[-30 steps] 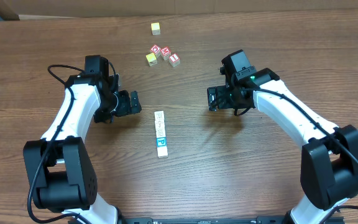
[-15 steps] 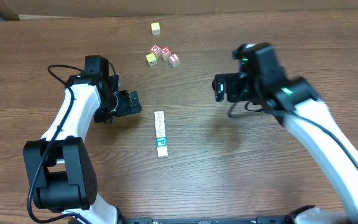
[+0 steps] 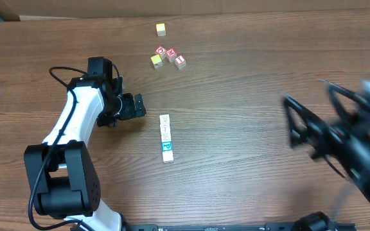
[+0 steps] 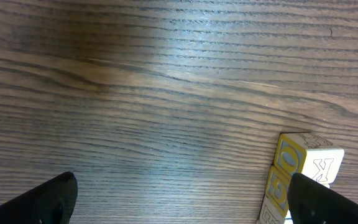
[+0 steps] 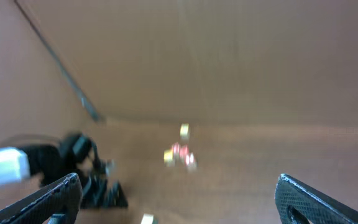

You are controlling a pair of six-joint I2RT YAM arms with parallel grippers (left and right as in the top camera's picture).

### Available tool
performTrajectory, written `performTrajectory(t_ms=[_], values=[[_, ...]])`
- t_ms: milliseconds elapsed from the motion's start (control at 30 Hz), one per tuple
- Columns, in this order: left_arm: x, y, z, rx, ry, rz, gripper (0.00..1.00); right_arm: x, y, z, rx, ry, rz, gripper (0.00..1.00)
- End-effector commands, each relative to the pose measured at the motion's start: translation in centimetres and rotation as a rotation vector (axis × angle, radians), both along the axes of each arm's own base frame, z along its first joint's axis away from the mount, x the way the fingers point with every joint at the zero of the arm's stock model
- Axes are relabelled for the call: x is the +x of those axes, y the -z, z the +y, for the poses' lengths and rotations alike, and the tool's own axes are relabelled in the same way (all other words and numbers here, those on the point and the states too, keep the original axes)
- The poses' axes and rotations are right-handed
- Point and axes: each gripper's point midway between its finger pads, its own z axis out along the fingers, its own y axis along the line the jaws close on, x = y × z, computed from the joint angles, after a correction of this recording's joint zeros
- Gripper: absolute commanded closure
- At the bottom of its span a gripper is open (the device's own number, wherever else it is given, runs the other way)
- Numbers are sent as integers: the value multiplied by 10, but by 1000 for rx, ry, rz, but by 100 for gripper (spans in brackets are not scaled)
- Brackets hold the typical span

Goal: Flip 5 blocks

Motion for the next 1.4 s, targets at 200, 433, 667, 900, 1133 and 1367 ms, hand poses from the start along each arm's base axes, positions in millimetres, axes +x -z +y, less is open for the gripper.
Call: performTrajectory(t_ms=[200, 433, 667, 900, 1133, 1367], values=[[7, -14, 0, 5, 21, -47, 0, -78, -10, -52, 52, 146, -203, 0], [7, -14, 0, 5, 21, -47, 0, -87, 34, -67, 57, 246, -268, 0], [6, -14, 0, 5, 21, -46, 0, -74, 48, -69, 102, 266, -479, 0], [6, -14, 0, 5, 21, -46, 0, -66, 25, -68, 174, 257, -804, 0], [7, -14, 0, 5, 21, -47, 0, -56, 56, -66, 191, 250, -921, 0], [6, -14, 0, 5, 21, -46, 0, -29, 110, -49, 28, 197, -852, 0]])
